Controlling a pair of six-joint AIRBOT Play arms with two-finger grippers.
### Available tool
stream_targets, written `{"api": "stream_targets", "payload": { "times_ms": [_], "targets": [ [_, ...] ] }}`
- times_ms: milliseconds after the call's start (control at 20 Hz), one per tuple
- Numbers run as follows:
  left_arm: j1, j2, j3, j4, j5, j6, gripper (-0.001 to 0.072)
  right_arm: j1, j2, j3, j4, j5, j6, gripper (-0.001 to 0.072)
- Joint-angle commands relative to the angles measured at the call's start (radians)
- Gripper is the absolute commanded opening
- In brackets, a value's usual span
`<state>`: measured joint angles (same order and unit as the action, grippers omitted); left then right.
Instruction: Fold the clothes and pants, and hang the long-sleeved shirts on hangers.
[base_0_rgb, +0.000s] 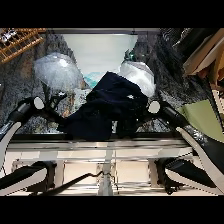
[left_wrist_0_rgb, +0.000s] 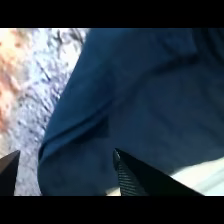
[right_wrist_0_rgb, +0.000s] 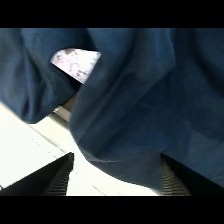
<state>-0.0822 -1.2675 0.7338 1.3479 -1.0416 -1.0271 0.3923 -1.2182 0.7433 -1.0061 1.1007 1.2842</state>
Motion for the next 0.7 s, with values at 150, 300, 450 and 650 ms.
{"api": "stream_targets", "payload": {
  "times_ms": [150, 300, 450, 650],
  "targets": [
    [-0.018, -0.071, -0.003, -0.040, 0.087, 0.050, 0.0005, 0.015, -0.021, 0.011, -0.038, -0.057, 0.019, 0.0022],
    [0.006, -0.019, 0.127, -0.040, -0.153, 0.093, 0.0004, 0.013, 0.017, 0.137, -0.274, 0.016, 0.108, 0.0015],
    [0.057, 0.091, 0.370, -0.043, -0.371, 0.093, 0.0004, 0.013, 0.117, 0.390, -0.515, 0.186, 0.140, 0.0014],
    [0.200, 0.247, 0.823, -0.145, -0.446, 0.069, 0.0004, 0.016, 0.293, 0.793, -0.525, 0.336, 0.139, 0.0014]
  ]
}}
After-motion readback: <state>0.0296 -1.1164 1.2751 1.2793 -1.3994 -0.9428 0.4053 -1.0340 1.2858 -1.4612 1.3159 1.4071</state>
